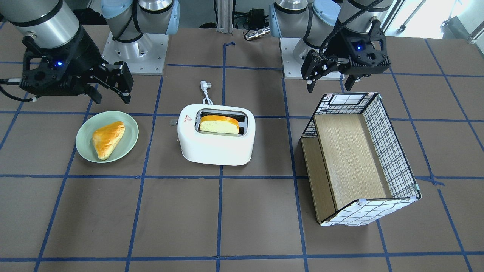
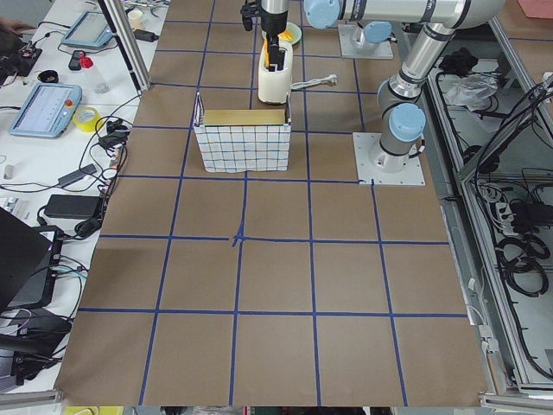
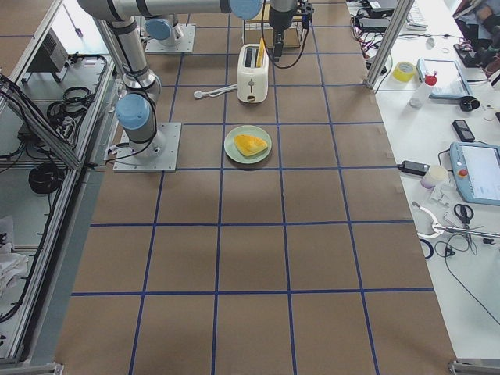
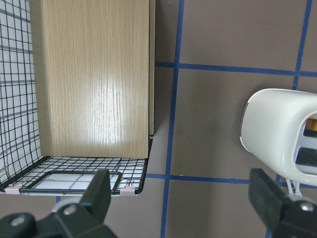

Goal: Press toaster with right arm

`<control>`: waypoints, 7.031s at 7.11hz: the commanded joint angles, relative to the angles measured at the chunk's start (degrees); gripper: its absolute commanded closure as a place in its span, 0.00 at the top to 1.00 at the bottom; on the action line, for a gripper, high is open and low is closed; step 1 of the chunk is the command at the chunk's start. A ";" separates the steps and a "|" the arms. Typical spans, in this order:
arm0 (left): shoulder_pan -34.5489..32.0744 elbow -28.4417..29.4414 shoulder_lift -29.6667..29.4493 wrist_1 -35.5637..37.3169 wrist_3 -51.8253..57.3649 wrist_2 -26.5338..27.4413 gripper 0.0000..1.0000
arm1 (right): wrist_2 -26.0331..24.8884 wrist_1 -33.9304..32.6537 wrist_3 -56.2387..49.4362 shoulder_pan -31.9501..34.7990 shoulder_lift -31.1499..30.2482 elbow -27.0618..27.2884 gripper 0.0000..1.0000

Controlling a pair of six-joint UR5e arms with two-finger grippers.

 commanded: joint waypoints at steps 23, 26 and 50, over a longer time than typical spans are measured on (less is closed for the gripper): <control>0.09 0.00 0.00 0.00 0.00 -0.09 1.00 | 33.71 -17.24 -28.19 -10.84 5.95 33.90 0.00; 0.00 0.00 0.00 0.00 0.00 0.00 1.00 | 31.88 -19.87 -28.02 -10.84 6.83 34.77 0.00; 0.00 0.00 0.00 0.00 0.00 -0.09 1.00 | -12.29 -10.64 5.73 4.89 -0.20 0.94 1.00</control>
